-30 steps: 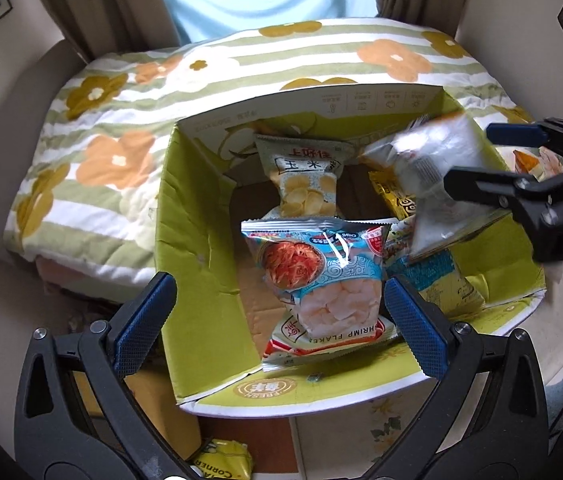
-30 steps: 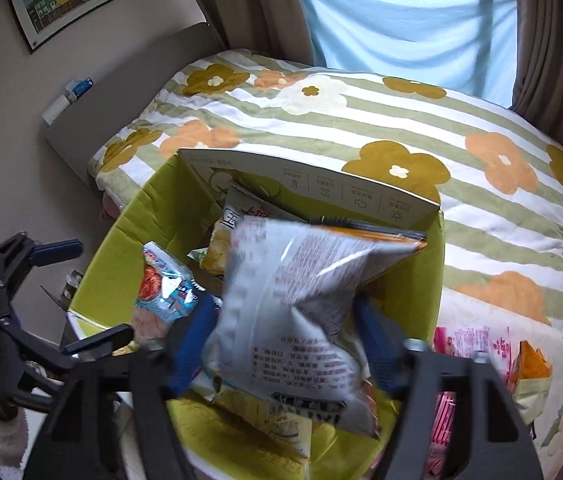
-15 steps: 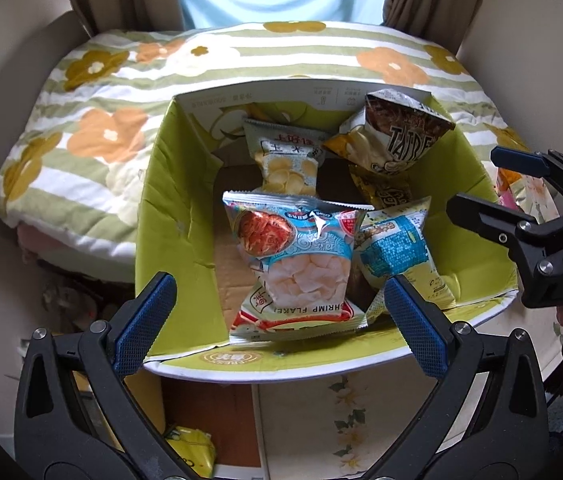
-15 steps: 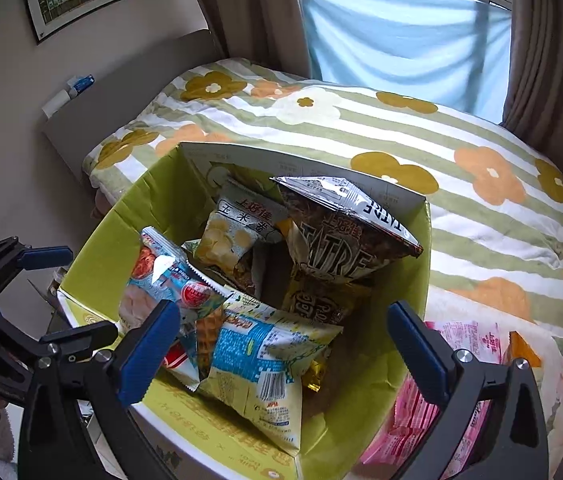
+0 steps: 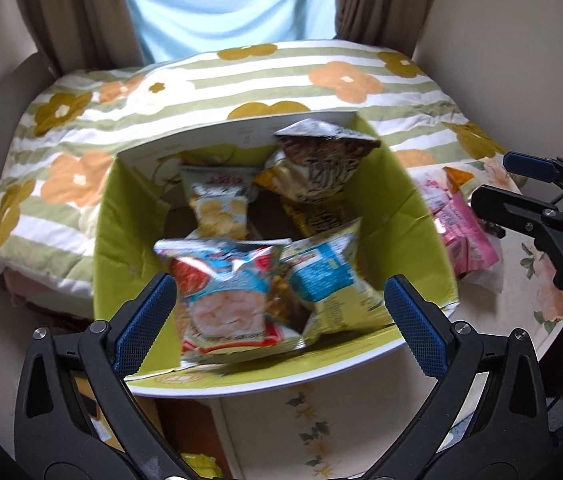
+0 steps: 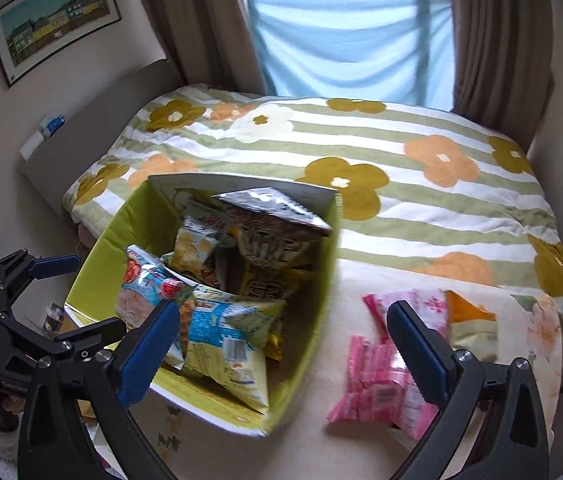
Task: Organize snacks
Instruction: 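Move both tools back toward the orange-green bag and Snickers bar, then grasp the orange-green bag with the left tool while the right tool grasps the Snickers bar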
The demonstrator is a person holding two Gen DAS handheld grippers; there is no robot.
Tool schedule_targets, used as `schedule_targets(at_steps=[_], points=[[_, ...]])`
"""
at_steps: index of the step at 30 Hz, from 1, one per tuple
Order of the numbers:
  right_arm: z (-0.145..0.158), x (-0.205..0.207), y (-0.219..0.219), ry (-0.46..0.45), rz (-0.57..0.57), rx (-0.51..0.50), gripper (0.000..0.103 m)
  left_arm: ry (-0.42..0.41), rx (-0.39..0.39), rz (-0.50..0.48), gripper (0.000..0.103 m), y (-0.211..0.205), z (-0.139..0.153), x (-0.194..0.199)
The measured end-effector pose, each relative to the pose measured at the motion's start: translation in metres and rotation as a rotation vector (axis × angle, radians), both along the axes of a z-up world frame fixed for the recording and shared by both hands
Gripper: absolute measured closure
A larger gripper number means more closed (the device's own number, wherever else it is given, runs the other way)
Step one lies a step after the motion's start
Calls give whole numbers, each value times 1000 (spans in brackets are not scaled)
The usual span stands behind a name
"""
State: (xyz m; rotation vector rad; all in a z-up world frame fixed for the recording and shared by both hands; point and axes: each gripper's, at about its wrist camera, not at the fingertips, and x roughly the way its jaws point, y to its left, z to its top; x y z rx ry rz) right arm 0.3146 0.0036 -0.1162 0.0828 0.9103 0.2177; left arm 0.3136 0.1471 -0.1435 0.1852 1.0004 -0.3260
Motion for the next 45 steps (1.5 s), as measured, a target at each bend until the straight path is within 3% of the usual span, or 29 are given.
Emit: schedule_targets(at_steps=[4, 12, 17, 23, 30, 35, 38, 42, 45], points=[[9, -17, -43, -23, -97, -22, 0, -18, 6, -56, 0, -40, 7, -6], [4, -44, -141, 35, -208, -42, 0, -37, 53, -185, 0, -148, 11, -13], [-19, -53, -201, 137, -301, -43, 0, 5, 101, -281, 0, -219, -1, -8], [-52, -62, -251, 235, -340, 48, 0, 49, 212, -395, 0, -291, -27, 7], [-93, -61, -277, 335, -422, 182, 0, 130, 393, -595, 0, -352, -73, 29], [-120, -55, -282, 381, -485, 270, 0, 190, 480, -734, 0, -378, -109, 40], [-134, -50, -281, 407, -525, 319, 0, 217, 515, -782, 0, -387, -124, 47], [-150, -41, -280, 441, -575, 377, 0, 255, 505, -825, 1, -393, -138, 57], [-158, -34, -277, 455, -602, 390, 0, 268, 499, -849, 7, -394, -143, 63]])
